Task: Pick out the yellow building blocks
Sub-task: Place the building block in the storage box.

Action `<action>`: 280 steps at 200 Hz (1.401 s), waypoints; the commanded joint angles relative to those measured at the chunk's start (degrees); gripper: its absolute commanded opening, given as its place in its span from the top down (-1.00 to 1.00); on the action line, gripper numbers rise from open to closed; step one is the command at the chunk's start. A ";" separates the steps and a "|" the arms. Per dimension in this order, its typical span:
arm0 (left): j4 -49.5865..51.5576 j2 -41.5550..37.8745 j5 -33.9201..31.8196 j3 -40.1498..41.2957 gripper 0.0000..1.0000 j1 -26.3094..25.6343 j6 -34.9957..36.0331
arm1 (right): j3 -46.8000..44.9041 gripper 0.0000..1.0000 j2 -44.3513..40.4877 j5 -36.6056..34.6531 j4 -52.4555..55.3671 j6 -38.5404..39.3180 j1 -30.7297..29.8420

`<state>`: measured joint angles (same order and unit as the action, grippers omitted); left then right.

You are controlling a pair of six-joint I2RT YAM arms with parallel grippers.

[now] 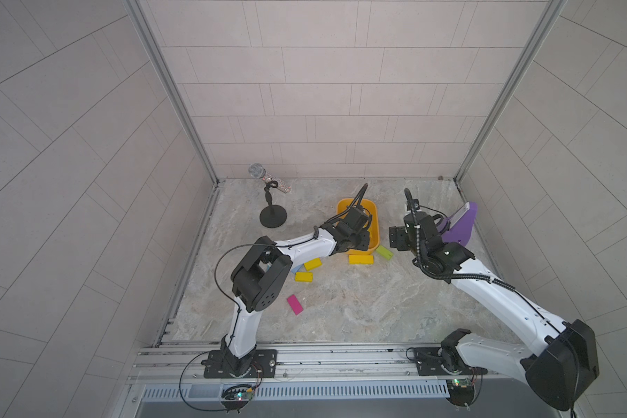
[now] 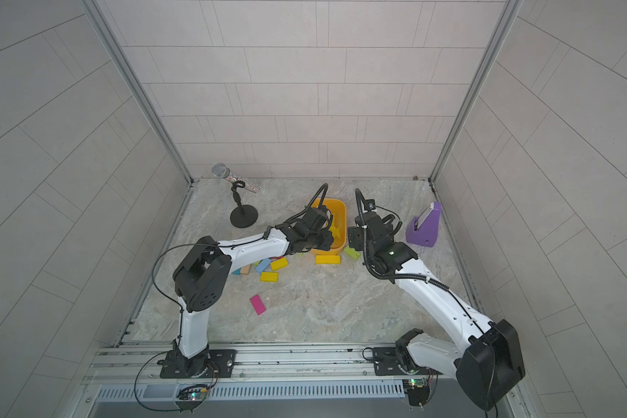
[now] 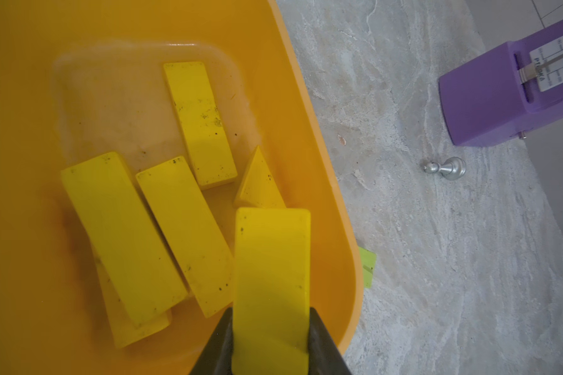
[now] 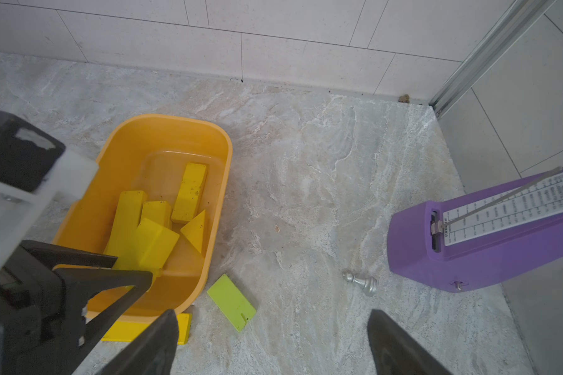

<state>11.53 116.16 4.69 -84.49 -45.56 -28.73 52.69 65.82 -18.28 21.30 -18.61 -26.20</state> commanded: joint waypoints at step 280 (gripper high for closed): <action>-14.20 -38.03 -14.46 32.53 0.10 12.69 0.30 | 9.40 -0.79 12.50 10.25 -1.52 6.73 -8.32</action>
<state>-1.02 81.01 -9.32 -55.86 -35.70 -26.22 59.61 75.35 -12.71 21.15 -16.62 -32.03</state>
